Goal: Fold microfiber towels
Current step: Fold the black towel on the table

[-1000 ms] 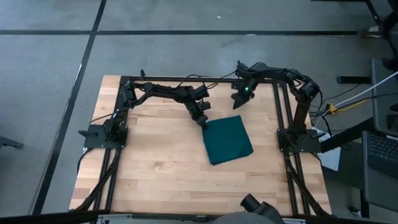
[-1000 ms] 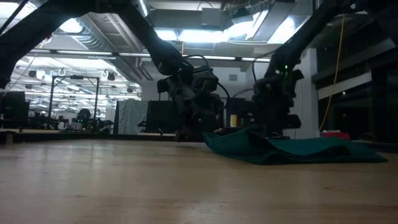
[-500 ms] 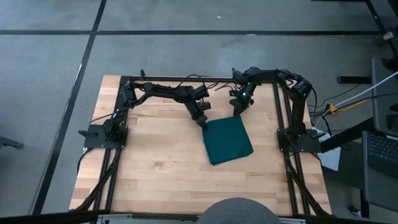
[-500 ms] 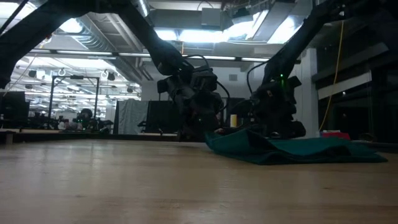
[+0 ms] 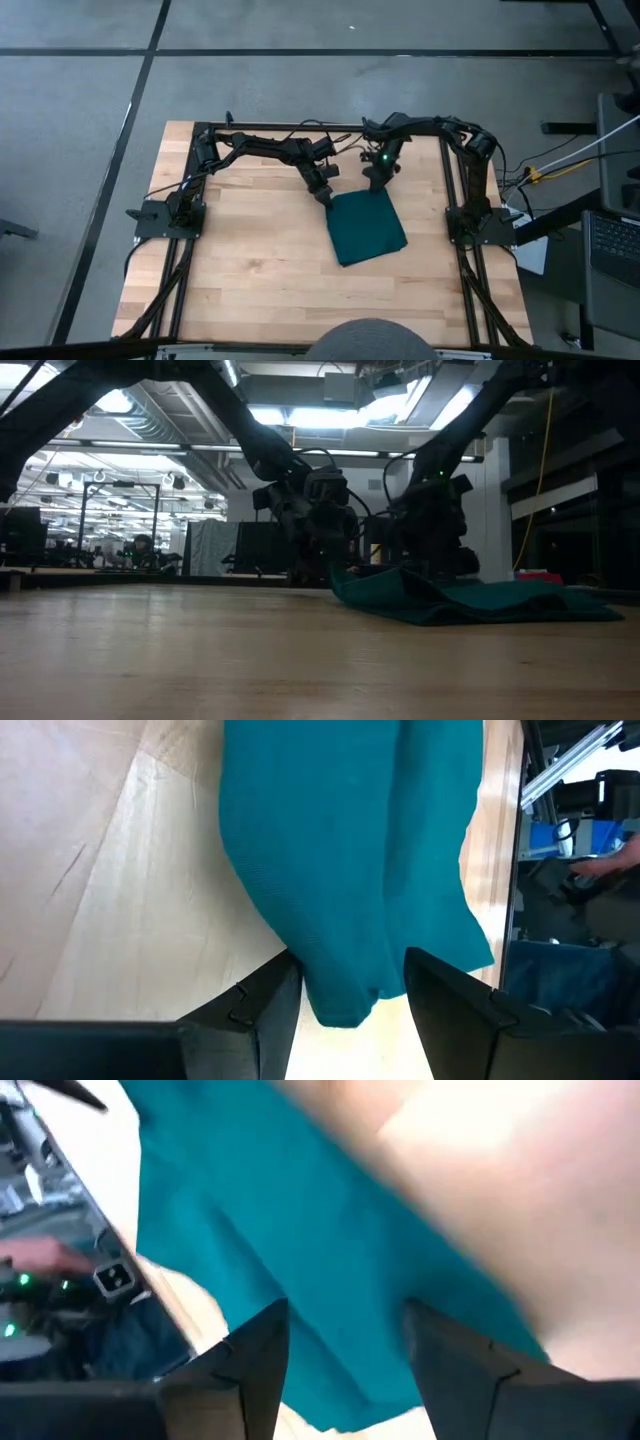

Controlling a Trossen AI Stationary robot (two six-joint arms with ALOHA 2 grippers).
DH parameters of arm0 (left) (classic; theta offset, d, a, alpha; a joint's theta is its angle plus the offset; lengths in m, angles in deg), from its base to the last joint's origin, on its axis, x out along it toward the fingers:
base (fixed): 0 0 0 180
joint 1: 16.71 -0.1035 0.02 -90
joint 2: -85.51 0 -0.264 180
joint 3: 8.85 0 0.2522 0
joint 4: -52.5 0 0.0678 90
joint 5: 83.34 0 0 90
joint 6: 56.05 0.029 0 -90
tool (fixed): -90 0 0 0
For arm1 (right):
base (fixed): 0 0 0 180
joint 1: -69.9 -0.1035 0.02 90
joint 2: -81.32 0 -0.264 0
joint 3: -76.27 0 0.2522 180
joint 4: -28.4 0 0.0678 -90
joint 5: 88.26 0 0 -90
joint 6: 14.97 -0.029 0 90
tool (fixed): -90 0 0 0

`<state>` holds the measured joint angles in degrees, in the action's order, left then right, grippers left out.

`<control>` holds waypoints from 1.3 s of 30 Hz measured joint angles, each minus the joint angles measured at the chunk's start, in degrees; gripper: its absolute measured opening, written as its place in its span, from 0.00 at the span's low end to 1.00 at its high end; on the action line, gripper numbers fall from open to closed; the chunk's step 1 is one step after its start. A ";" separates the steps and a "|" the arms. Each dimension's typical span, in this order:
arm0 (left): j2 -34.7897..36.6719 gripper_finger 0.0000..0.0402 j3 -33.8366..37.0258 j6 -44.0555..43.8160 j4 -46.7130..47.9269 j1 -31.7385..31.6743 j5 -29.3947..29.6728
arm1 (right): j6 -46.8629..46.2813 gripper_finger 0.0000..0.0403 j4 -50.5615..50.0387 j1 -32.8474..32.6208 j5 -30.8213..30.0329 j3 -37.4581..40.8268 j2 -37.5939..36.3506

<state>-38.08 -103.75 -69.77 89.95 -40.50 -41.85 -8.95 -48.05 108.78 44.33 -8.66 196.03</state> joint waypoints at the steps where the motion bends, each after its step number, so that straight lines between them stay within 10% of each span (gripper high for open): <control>1: 0.00 0.43 0.00 0.15 0.01 0.00 0.04 | 0.10 0.49 -0.50 0.69 -0.33 -1.09 0.00; 13: 0.00 0.43 0.00 1.58 -0.07 0.00 -0.03 | 4.09 0.53 -7.00 7.15 -20.52 -7.02 5.40; 39: 0.00 0.43 0.00 4.02 0.08 -0.06 -2.62 | 0.81 0.52 -8.34 3.16 -11.03 -7.87 7.10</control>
<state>-38.08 -103.75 -65.75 90.03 -40.57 -44.47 -8.14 -56.40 111.93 33.29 -16.53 203.14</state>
